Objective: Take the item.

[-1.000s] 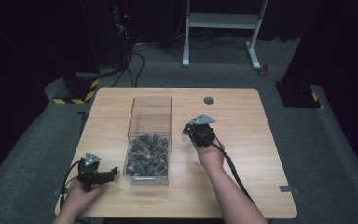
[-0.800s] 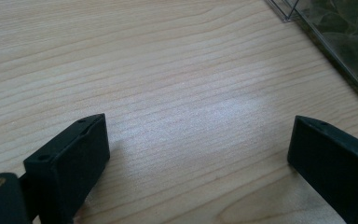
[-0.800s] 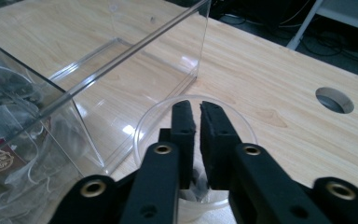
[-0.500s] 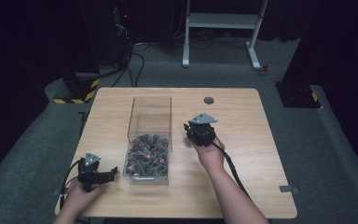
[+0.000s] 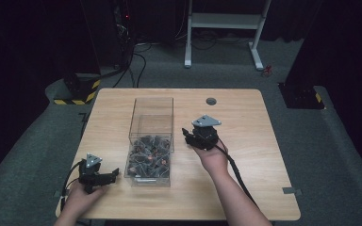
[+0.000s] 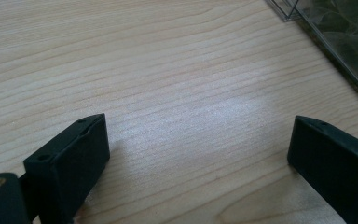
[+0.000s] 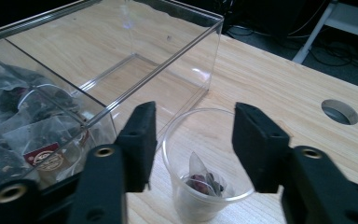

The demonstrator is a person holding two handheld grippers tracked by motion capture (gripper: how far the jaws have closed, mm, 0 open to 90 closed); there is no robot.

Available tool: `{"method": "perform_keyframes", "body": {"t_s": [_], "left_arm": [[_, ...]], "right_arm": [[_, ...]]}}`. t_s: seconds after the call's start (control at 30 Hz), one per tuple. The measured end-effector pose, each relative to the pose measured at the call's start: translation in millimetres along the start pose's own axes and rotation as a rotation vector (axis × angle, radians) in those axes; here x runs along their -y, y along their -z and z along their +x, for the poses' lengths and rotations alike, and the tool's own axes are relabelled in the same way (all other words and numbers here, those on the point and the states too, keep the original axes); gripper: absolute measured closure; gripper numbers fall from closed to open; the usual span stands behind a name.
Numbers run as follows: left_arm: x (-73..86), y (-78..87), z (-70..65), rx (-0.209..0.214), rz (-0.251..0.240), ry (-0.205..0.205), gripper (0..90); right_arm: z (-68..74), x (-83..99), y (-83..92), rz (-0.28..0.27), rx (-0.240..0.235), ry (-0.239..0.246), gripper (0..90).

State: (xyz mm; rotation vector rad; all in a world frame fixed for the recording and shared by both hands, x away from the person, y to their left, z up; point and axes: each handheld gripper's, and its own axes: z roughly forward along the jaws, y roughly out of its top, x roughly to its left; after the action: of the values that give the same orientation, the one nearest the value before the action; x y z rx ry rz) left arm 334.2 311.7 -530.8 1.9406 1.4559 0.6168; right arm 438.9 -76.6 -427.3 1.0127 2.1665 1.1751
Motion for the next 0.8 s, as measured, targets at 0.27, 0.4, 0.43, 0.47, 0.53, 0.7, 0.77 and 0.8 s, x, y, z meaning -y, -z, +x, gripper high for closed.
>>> {"method": "perform_keyframes", "body": {"t_s": [0.27, 0.4, 0.43, 0.47, 0.53, 0.7, 0.77, 0.8], "left_arm": [[-0.1, 0.1, 0.1, 0.001, 0.003, -0.003, 5.7], [0.0, -0.1, -0.2, 0.0, -0.001, 0.002, 5.7], [0.0, -0.1, -0.4, 0.001, -0.001, 0.004, 5.7], [-0.1, -0.1, -0.1, 0.0, -0.001, 0.0, 5.7], [0.0, -0.2, -0.5, 0.001, -0.001, 0.004, 5.7], [0.0, -0.2, -0.4, 0.0, -0.001, 0.002, 5.7], [0.0, -0.3, -0.6, 0.001, -0.002, 0.005, 5.7], [0.0, -0.2, -0.3, 0.0, -0.001, 0.001, 5.7]], "right_arm": [[2.8, 3.5, 5.0, -0.007, -0.018, -0.039, 26.3], [3.1, 6.3, 7.6, -0.003, -0.011, -0.042, 20.5], [3.6, 7.2, 8.4, -0.003, -0.006, -0.039, 20.4], [3.4, 8.2, 9.2, -0.005, -0.007, -0.035, 20.3], [3.0, 10.1, 11.2, -0.003, -0.014, -0.043, 19.6], [2.5, 15.6, 16.6, -0.015, -0.022, -0.059, 17.2], [2.7, 18.1, 18.7, -0.016, -0.024, -0.062, 16.8], [2.4, 19.3, 19.7, -0.018, -0.023, -0.056, 16.4]]}}
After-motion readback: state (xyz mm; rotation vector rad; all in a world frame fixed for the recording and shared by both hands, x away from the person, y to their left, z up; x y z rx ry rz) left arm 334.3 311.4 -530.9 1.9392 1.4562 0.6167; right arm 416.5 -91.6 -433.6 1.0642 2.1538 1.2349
